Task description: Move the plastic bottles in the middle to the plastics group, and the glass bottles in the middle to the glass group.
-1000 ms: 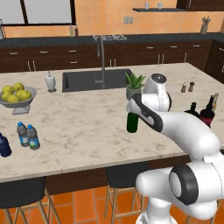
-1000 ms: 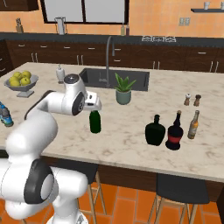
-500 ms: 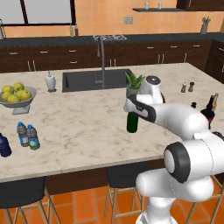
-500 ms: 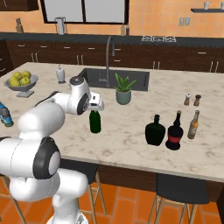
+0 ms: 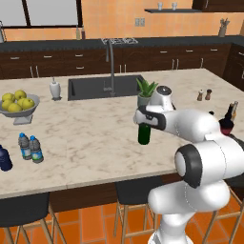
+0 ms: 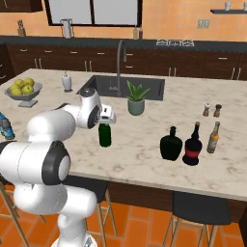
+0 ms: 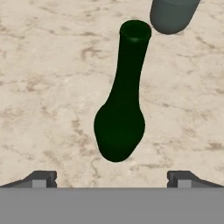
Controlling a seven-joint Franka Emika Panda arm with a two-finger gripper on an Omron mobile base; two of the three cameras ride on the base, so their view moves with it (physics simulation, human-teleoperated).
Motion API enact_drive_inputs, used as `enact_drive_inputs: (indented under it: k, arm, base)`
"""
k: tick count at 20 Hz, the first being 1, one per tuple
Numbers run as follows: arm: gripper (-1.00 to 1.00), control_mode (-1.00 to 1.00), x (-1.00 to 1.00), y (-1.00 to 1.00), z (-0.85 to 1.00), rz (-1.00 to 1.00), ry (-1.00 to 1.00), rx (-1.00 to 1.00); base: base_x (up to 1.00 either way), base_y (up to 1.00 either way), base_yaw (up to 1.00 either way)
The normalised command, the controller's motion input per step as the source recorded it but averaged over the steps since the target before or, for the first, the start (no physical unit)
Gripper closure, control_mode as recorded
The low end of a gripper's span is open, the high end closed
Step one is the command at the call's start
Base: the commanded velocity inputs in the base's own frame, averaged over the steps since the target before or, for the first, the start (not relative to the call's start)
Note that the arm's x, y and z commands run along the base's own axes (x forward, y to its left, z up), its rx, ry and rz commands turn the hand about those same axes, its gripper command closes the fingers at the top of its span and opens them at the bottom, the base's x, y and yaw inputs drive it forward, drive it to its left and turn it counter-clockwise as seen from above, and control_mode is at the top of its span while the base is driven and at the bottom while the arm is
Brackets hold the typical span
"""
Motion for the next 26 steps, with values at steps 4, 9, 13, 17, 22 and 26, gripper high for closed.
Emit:
enact_drive_inputs:
  k: [4,9,13,17,22,26]
  arm:
    - [-1.00,-1.00,0.14,0.00,-0.16,0.00,0.00,0.00]
    - [-1.00,-1.00,0.14,0.00,-0.16,0.00,0.00,0.00]
    - [-1.00,-1.00,0.03,0.00,-0.25,0.00,0.00,0.00]
    - [-1.00,-1.00,0.00,0.00,-0.08,0.00,0.00,0.00]
    - [-1.00,-1.00,0.30,0.00,0.00,0.00,0.00,0.00]
    - [-1.00,-1.00,0.15,0.00,-0.08,0.00,0.00,0.00]
  base:
    - [0.00,0.00,0.00]
    - [0.00,0.00,0.00]
    - [0.00,0.00,0.00]
    - [0.00,0.00,0.00]
    - [0.00,0.00,0.00]
    - [0.00,0.00,0.00]
